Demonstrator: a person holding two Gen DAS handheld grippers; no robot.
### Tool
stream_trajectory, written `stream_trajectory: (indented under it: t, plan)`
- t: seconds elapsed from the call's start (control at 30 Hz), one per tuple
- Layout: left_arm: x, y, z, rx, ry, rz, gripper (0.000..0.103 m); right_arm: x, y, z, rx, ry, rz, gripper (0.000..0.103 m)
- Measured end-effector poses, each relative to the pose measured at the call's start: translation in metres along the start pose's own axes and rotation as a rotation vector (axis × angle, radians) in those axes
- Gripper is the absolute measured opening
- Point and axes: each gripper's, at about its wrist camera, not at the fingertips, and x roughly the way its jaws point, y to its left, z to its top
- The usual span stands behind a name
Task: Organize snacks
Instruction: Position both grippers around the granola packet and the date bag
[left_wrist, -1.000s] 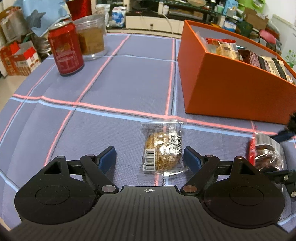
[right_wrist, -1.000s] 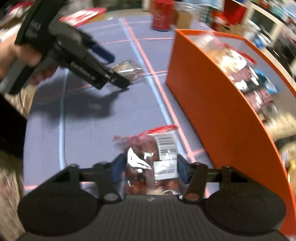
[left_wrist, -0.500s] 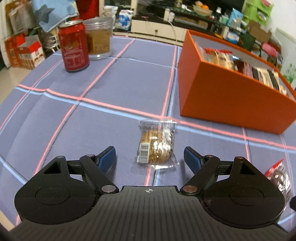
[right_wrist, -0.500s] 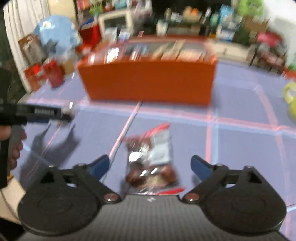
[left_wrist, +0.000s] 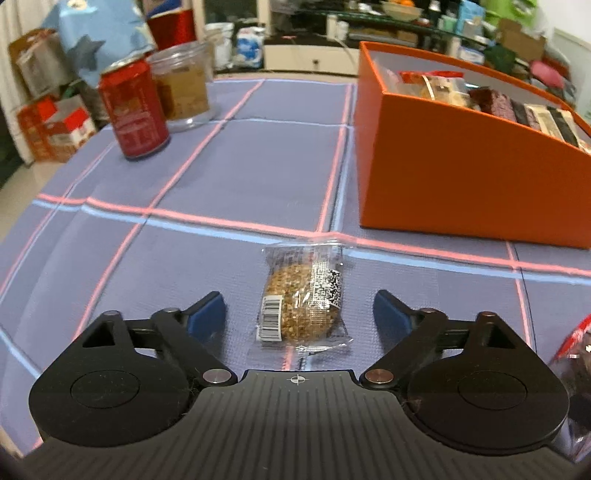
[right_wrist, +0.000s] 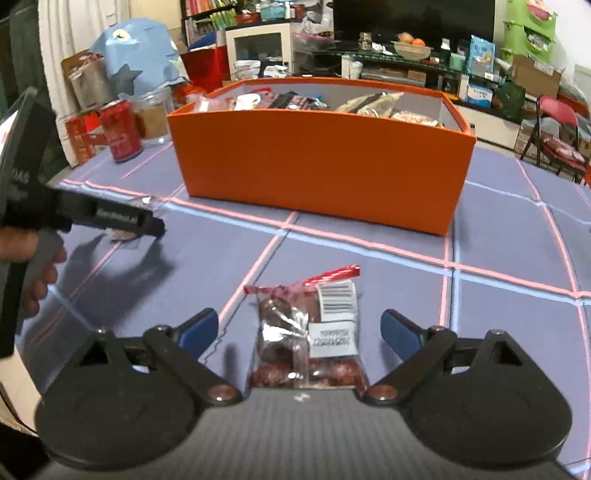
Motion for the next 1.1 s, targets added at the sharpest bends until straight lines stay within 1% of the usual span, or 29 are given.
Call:
stream_trajectory:
  t: [0.1,0.17,0.2,0.33,0.47,0.53,0.97,1.1]
  plan:
    - [0.002,-0.001,0.0,-0.004,0.0,0.008,0.094,0.005,-0.004,-0.002,0.027,0.027,-0.002,0.093]
    - [0.004,-0.001,0.0,-0.007,0.002,0.016,0.101,0.007,-0.003,-0.004,0.02,0.035,-0.012,0.093]
    - [0.005,-0.001,-0.001,-0.008,0.004,0.019,0.102,0.007,-0.002,-0.005,0.018,0.041,-0.016,0.093]
    - [0.005,0.001,0.0,-0.007,0.009,0.004,0.102,0.009,-0.004,-0.006,0.031,0.047,-0.015,0.093]
    - [0.005,-0.001,0.001,0.007,0.012,0.006,0.102,0.01,-0.003,-0.006,0.027,0.049,-0.018,0.093]
    - [0.006,0.0,0.001,0.005,0.017,-0.011,0.102,0.01,-0.002,-0.007,0.024,0.049,-0.02,0.094]
    - [0.006,0.005,-0.004,0.029,-0.003,-0.035,0.102,0.013,0.006,-0.009,-0.029,0.038,-0.052,0.094]
    - [0.006,0.005,-0.004,0.026,-0.005,-0.033,0.102,0.014,0.006,-0.009,-0.021,0.037,-0.053,0.094]
